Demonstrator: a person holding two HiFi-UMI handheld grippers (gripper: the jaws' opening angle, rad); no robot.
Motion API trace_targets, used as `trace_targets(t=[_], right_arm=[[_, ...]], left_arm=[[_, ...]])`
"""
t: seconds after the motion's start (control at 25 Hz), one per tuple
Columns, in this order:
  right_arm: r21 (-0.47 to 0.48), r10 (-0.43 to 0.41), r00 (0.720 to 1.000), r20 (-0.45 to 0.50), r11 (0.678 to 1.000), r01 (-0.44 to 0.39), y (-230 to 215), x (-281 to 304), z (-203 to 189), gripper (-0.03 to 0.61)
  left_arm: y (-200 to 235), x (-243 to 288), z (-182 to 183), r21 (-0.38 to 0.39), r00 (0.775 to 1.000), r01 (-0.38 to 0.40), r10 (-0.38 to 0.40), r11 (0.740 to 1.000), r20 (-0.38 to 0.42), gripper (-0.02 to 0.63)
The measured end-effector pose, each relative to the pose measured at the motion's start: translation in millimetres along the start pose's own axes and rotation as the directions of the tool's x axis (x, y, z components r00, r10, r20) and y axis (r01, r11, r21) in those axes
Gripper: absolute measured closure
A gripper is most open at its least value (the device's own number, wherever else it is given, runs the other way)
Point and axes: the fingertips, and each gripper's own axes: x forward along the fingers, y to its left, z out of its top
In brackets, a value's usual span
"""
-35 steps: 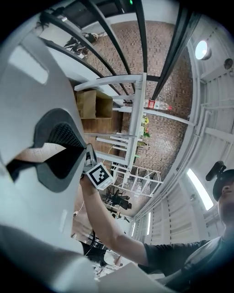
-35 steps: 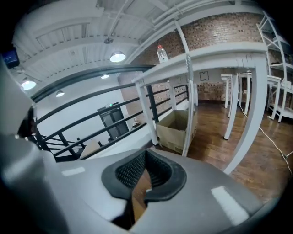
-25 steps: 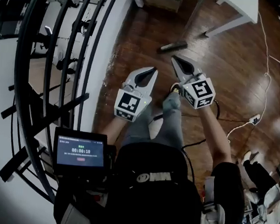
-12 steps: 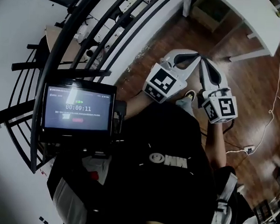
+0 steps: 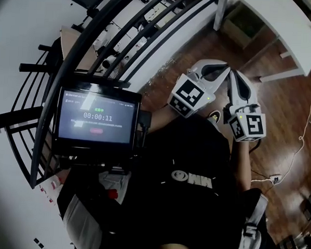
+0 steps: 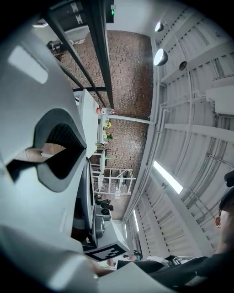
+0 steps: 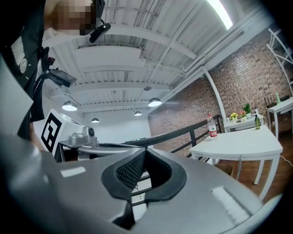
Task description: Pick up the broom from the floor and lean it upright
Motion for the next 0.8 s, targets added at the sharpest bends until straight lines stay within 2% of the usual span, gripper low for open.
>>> trace_targets(t=[0.2,0.36,0.48,0.64,0.8], right_arm=[[0.028,-0.010,1.000,-0.017,1.000,0.011,6,1,-14,0.575],[0.038,-0.018,0.999,-0.027,0.999,0.019,29,-5,-26,0.575],[0.014,-0.018,1.000,-0.024,1.000,0.018,43,-5,-22,0.575],[0.001,-0.030,0.999,-0.022,1.000,0.030,23,-2,-16,0.575],[0.010,-0.032,0.999,-0.026,0.999,0.033,-11,1,-32,0.575]], left_arm=[[2,-6,-11,-0.019,1.000,-0.004,0.004,1.000,-0.001,0.601],[-1,-29,-23,-0.020,1.000,0.004,-0.004,1.000,-0.017,0.601],[1,-42,-21,-0.034,1.000,0.005,-0.005,0.999,0.000,0.601],[0,-22,-16,-0.033,1.000,0.017,-0.017,0.999,0.010,0.601],[2,10,-31,-0.035,1.000,0.017,-0.017,0.999,-0.009,0.601]])
